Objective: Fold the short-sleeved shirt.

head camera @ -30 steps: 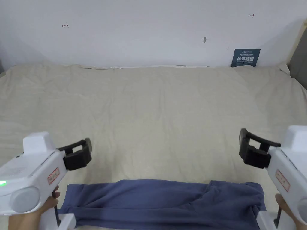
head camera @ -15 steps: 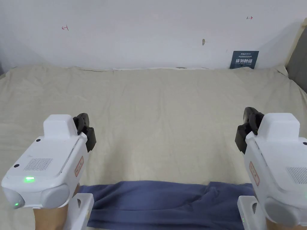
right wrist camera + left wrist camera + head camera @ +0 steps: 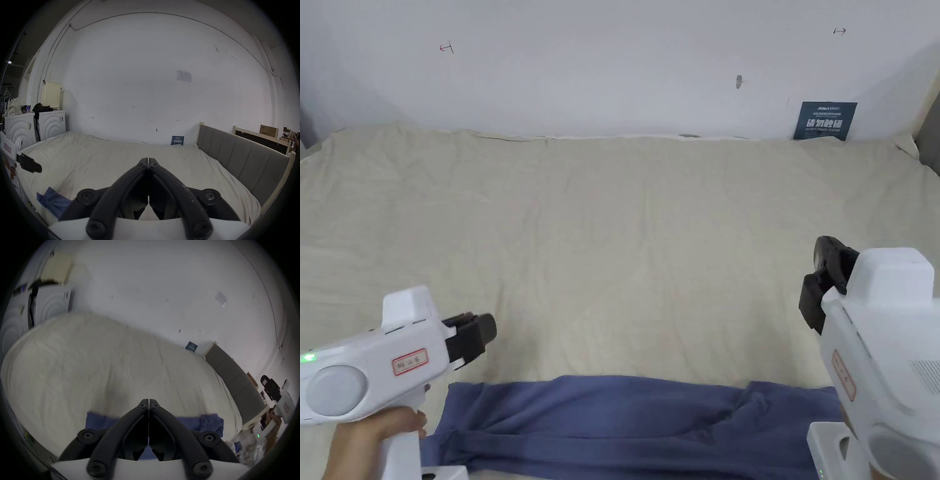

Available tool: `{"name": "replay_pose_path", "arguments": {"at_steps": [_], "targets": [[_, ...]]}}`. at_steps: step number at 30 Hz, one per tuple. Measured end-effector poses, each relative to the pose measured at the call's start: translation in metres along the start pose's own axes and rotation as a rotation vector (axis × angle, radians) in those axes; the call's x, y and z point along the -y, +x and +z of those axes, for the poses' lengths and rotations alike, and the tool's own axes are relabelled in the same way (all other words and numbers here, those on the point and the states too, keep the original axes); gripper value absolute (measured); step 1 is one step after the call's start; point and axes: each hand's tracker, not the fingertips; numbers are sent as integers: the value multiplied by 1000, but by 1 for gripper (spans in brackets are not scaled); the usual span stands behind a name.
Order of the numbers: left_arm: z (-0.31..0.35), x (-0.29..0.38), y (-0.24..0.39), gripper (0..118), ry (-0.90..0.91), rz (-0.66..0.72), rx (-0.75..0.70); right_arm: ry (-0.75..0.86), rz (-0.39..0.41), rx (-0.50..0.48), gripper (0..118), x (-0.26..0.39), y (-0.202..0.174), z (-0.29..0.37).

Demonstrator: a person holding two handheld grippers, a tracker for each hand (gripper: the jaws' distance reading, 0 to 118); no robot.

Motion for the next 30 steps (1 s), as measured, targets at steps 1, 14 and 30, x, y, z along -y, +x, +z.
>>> {"name": "replay_pose_path", "arguments": {"at_steps": [1, 14, 30], "targets": [[-3, 3, -12, 0, -31, 28, -8, -6, 2, -2, 1, 1, 0, -1], [-37, 46, -135, 111, -281, 254, -60, -83, 19, -1, 1, 14, -10, -20], [-72, 75, -114, 13, -338, 99, -138, -153, 13, 28, 2, 24, -5, -30]]}}
